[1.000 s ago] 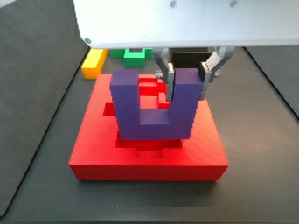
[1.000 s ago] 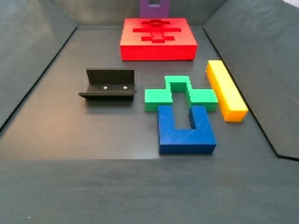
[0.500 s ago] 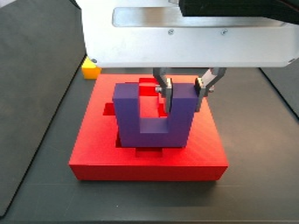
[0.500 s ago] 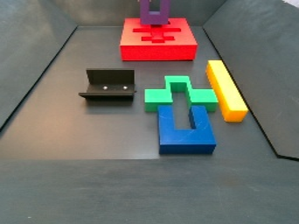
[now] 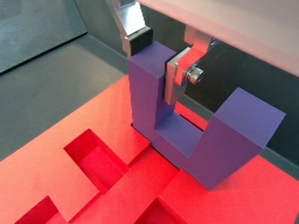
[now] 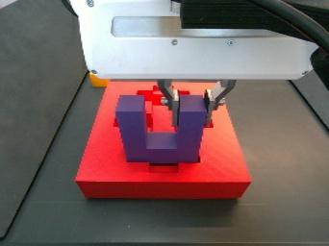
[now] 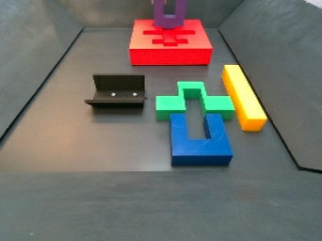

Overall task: Pick up the purple object. Move up. Place the purple object on the fixture. Regrasp the purple object. Move to above the board. Insert the purple object.
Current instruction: Insert the purple object.

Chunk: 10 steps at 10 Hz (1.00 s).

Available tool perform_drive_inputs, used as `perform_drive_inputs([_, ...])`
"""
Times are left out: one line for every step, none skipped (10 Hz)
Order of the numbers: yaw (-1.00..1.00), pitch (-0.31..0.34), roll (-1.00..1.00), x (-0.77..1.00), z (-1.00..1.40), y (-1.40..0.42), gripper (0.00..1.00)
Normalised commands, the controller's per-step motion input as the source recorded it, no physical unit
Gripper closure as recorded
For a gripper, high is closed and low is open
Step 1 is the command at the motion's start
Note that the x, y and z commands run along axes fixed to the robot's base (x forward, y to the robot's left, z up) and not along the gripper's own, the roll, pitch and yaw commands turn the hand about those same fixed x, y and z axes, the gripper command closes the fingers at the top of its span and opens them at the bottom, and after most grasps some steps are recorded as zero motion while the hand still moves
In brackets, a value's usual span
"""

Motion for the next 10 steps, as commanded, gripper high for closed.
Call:
perform_drive_inputs([0.0, -0.019, 0.2, 0.38, -0.48, -0.2, 1.0])
perform_drive_inputs([0.03, -0.01, 0.27, 0.35, -0.7, -0.2, 1.0])
perform_drive_inputs([0.04, 0.0, 0.33, 0.45, -0.6, -0.19, 1.0])
perform_drive_inputs([0.0, 0.064, 0.32, 0.83, -0.58, -0.13, 1.0])
perform_drive_inputs([0.0, 0.114, 0.22, 0.96, -0.7, 0.0, 1.0])
perform_drive_inputs([0.0, 0.13, 0.2, 0.84, -0.65, 0.0, 1.0])
perform_drive_inputs([-0.09, 0.113, 0.19, 0.89, -0.58, 0.0, 1.0])
perform_drive_inputs([-0.36, 0.056, 0.01, 0.4, -0.08, 0.0, 1.0])
perform_drive_inputs([0.0, 0.0, 0.01, 0.0, 0.0, 0.0, 1.0])
perform_drive_inputs([0.0, 0.0, 0.01, 0.0, 0.0, 0.0, 1.0])
